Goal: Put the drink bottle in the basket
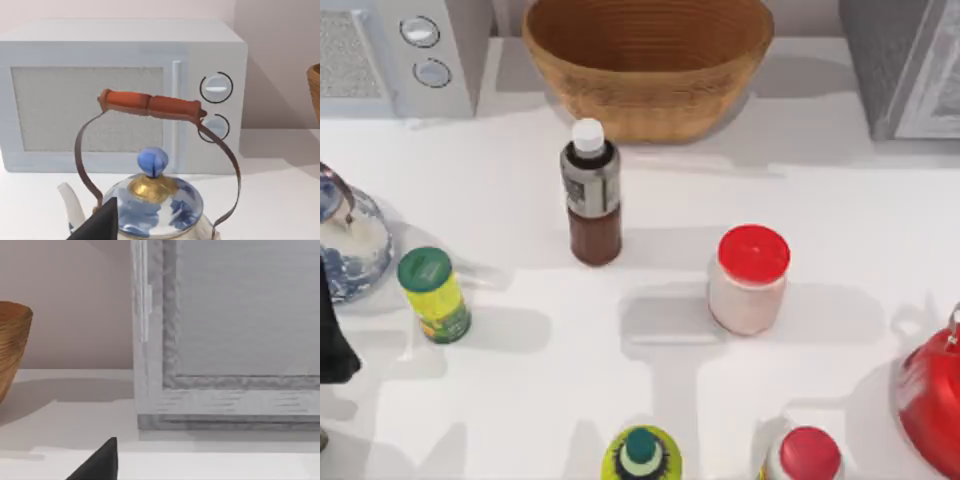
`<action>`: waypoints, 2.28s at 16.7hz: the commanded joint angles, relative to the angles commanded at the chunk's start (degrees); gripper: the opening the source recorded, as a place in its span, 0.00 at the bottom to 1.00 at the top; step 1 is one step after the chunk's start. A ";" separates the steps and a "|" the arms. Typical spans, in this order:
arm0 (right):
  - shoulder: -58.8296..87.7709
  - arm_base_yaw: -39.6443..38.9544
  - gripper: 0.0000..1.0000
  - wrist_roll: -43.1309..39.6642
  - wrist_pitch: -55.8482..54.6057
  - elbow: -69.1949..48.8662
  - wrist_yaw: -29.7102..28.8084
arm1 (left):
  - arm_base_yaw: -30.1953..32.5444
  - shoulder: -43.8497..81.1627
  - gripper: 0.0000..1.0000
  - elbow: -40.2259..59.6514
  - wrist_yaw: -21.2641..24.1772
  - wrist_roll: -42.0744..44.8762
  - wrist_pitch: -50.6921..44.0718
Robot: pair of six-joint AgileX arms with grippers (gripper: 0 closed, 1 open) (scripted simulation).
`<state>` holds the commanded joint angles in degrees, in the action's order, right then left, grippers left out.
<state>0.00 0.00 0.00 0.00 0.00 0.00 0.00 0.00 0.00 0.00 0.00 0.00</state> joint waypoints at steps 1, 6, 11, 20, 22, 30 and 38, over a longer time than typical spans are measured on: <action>0.00 0.00 1.00 0.00 0.00 0.00 0.00 | 0.00 0.00 1.00 0.00 0.00 0.00 0.00; 0.00 0.00 1.00 0.00 0.00 0.00 0.00 | 1.88 5.77 1.00 1.14 3.15 0.16 3.67; 0.00 0.00 1.00 0.00 0.00 0.00 0.00 | 4.36 25.19 1.00 6.93 8.47 0.68 16.72; 0.00 0.00 1.00 0.00 0.00 0.00 0.00 | 8.93 60.10 1.00 16.35 17.63 5.23 37.89; 0.00 0.00 1.00 0.00 0.00 0.00 0.00 | 10.29 68.58 1.00 18.06 20.07 5.25 42.17; 0.00 0.00 1.00 0.00 0.00 0.00 0.00 | 13.34 100.80 1.00 24.83 27.22 7.18 59.88; 0.00 0.00 1.00 0.00 0.00 0.00 0.00 | 15.68 105.97 1.00 27.45 30.73 7.88 64.68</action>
<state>0.00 0.00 0.00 0.00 0.00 0.00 15.68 105.97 27.45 30.73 7.88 64.68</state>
